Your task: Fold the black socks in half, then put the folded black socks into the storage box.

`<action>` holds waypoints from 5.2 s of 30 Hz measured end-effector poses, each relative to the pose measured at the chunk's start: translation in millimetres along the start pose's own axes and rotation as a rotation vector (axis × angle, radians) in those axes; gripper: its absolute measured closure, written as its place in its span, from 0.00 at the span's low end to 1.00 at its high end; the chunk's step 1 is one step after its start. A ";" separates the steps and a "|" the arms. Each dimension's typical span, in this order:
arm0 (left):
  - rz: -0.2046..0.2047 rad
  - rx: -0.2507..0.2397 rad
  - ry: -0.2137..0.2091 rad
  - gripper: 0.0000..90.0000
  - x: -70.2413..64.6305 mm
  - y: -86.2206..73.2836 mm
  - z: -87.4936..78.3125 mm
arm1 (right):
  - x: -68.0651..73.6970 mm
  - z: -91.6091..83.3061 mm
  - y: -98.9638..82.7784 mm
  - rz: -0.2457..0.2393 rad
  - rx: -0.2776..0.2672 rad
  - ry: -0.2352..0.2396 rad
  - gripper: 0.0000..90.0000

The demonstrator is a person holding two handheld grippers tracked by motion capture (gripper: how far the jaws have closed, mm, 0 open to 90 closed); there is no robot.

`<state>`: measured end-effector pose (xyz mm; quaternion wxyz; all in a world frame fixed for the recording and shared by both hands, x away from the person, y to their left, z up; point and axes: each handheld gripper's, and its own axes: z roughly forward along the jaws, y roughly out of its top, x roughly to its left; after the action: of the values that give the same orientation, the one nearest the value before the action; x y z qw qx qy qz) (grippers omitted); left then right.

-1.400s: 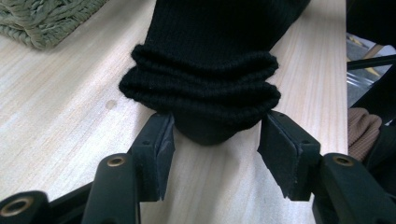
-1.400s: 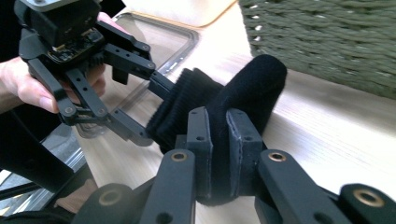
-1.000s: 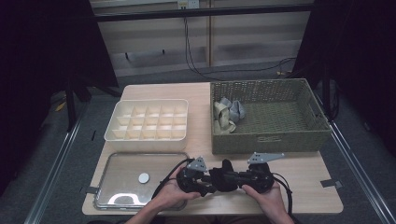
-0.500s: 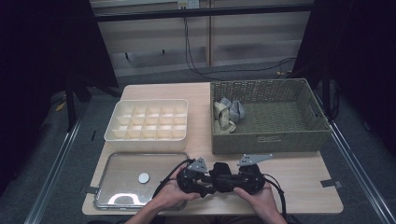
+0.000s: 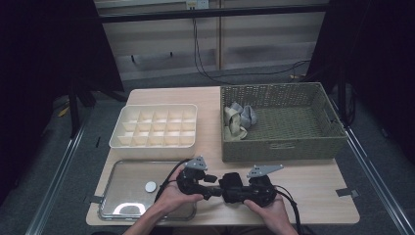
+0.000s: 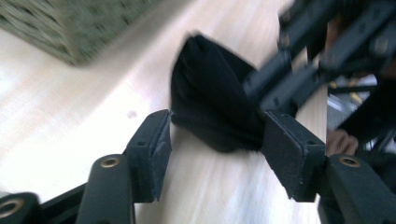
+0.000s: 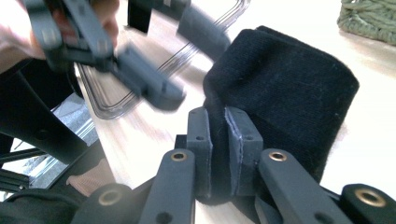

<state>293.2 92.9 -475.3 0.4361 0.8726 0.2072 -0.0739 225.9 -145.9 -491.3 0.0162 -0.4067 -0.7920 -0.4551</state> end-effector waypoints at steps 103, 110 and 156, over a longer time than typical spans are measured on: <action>-0.012 0.012 -0.117 0.74 -12.8 8.2 27.7 | -9.6 -15.1 -21.4 0.028 -0.005 -0.128 0.76; 0.021 -0.007 -0.107 0.75 -16.7 12.3 21.5 | -8.4 -9.1 -20.6 0.026 0.012 -0.143 0.71; -0.064 -0.036 0.048 0.75 17.0 16.7 -46.0 | -32.5 -76.5 -19.7 0.067 -0.178 -0.218 0.29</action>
<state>313.3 125.5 -440.4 0.4441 0.8590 0.2468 -0.0631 208.3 -227.6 -473.3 -0.0908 -0.4797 -0.7317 -0.4757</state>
